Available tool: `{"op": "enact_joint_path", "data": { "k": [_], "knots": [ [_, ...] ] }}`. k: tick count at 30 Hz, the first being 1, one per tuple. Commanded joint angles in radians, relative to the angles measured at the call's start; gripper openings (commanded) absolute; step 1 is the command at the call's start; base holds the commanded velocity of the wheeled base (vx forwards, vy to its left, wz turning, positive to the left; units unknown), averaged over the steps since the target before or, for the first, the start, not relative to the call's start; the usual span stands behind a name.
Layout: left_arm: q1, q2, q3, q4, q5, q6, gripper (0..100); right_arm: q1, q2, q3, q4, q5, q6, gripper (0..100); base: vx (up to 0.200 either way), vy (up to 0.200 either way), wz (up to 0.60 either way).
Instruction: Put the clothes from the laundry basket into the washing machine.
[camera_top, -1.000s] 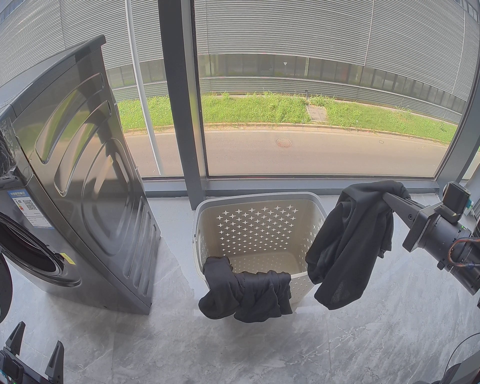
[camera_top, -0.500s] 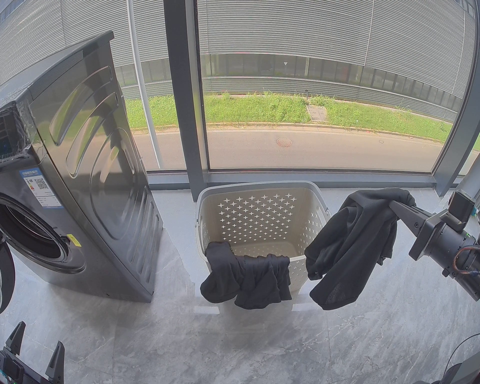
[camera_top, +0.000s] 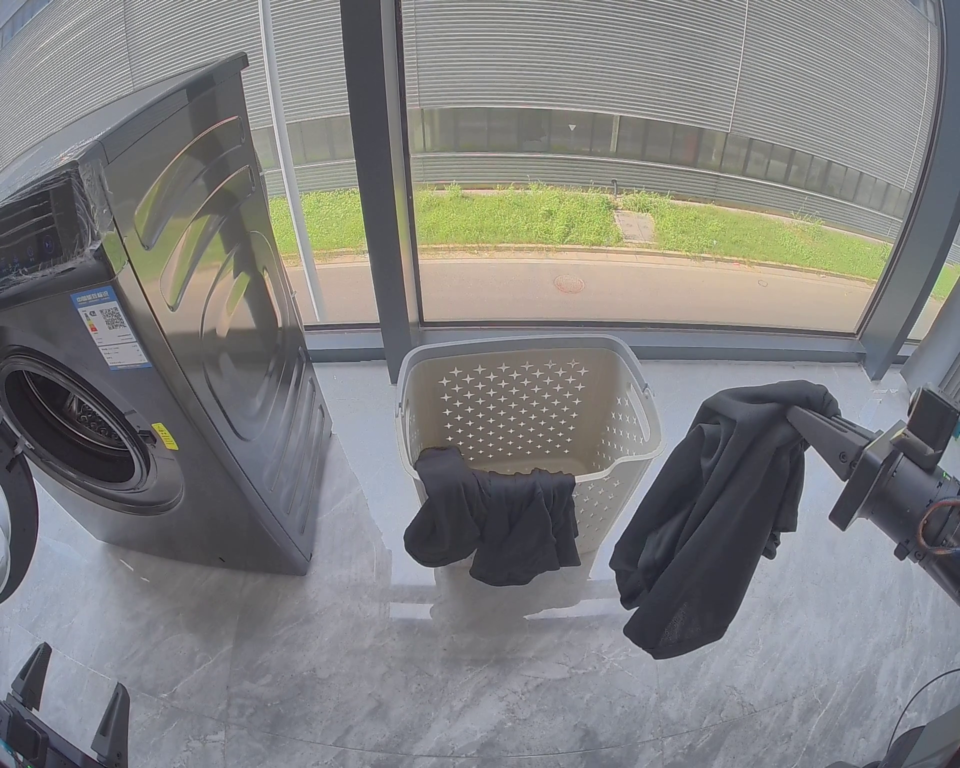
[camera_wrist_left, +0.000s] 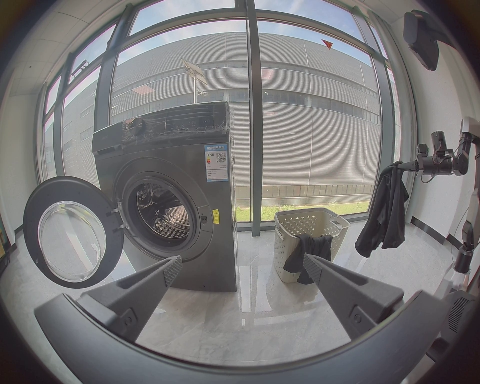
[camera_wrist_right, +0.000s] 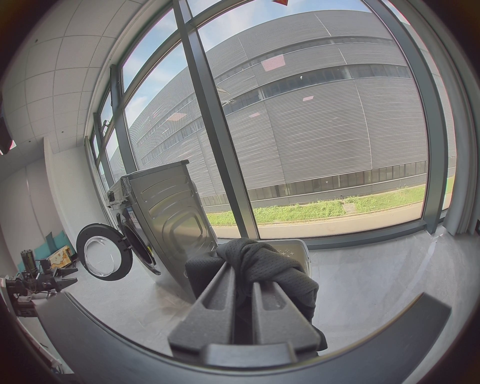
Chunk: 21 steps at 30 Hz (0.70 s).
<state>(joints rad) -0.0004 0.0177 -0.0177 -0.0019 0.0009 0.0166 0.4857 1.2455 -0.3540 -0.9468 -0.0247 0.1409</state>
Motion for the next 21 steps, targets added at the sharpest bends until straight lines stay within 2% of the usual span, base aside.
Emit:
{"op": "enact_joint_path", "data": {
  "k": [1, 8, 9, 13, 21],
  "knots": [
    [-0.001, -0.015, 0.015, -0.001, 0.001, -0.003, 100, -0.001, 0.002, 0.009, -0.001, -0.008, -0.003, 0, 0.000, 0.200, 0.00],
    [-0.001, -0.015, 0.015, -0.001, 0.004, -0.023, 100, -0.056, 0.006, 0.032, 0.002, -0.017, -0.050, 0, 0.000, 0.200, 0.00],
    [-0.001, -0.015, 0.015, -0.001, 0.004, -0.023, 100, -0.061, 0.006, 0.032, 0.003, -0.018, -0.052, 0, 0.000, 0.200, 0.00],
    [-0.001, -0.015, 0.015, -0.001, 0.002, -0.021, 100, -0.055, 0.003, 0.030, 0.034, -0.075, -0.055, 0, 0.000, 0.200, 0.00],
    [-0.001, -0.015, 0.015, -0.001, 0.004, -0.023, 100, -0.053, 0.009, 0.024, 0.040, -0.078, -0.053, 0, 0.000, 0.200, 0.00]
  ]
}}
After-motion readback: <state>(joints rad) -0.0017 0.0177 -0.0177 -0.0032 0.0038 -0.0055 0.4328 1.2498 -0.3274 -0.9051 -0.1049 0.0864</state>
